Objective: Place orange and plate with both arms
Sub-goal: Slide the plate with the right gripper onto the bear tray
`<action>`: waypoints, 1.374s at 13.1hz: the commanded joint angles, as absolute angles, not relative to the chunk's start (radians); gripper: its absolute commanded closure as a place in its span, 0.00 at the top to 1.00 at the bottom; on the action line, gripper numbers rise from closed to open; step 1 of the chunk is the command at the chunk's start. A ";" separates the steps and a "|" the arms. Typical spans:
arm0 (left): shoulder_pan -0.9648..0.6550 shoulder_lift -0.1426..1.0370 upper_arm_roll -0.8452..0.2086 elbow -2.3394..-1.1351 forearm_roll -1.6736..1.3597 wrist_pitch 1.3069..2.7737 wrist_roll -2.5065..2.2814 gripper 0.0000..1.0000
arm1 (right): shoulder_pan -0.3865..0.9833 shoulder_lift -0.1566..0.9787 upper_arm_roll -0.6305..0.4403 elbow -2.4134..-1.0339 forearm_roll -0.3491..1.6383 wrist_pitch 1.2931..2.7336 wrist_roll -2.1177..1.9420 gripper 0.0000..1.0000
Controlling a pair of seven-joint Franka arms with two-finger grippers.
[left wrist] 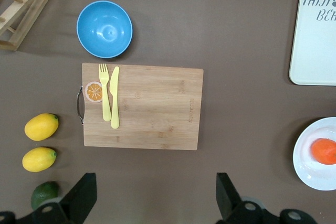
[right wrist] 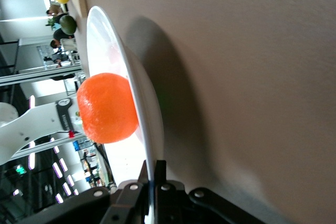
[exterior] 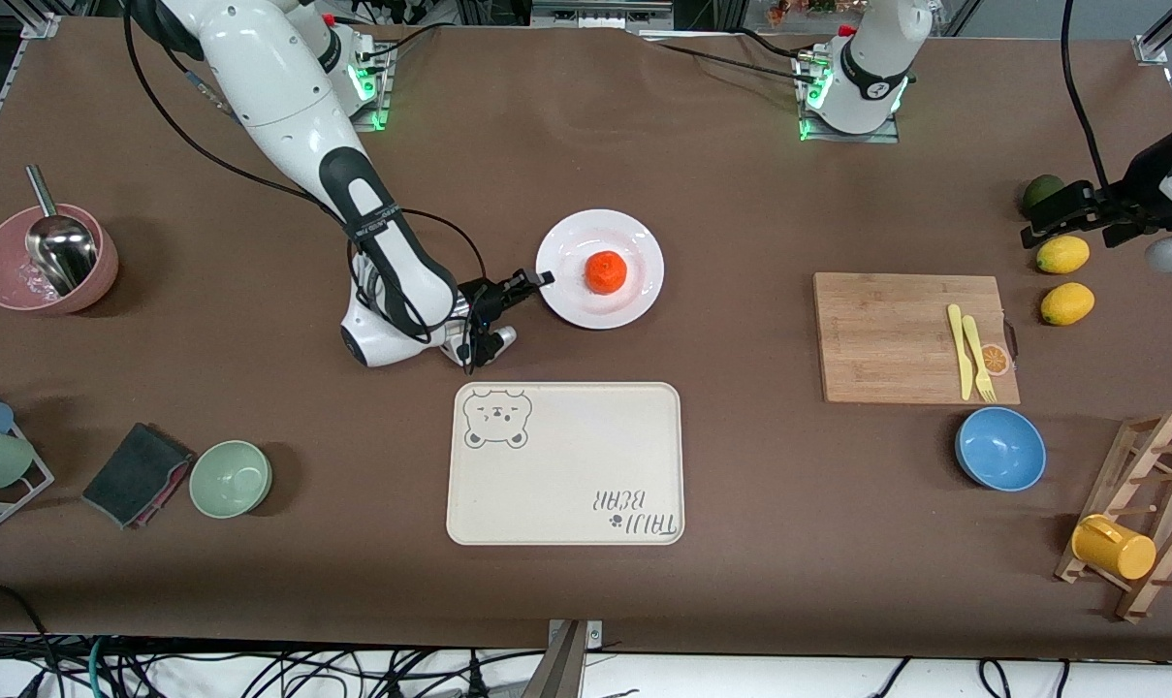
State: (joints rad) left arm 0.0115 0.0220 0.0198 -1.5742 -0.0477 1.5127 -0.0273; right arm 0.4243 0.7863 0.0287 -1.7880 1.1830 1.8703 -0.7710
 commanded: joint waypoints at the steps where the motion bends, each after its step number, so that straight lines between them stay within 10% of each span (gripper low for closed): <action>1: 0.009 0.037 0.023 -1.542 -0.028 1.489 -0.003 1.00 | 0.376 0.779 0.028 -1.738 1.192 1.799 -0.776 0.00; 7: 0.009 0.037 0.032 -1.542 -0.037 1.489 -0.003 1.00 | 0.281 0.793 0.026 -1.479 1.054 1.804 -0.524 0.00; 18: 0.009 0.038 0.040 -1.542 -0.041 1.489 -0.005 1.00 | 0.339 1.114 0.038 -1.109 1.321 2.241 -0.330 0.00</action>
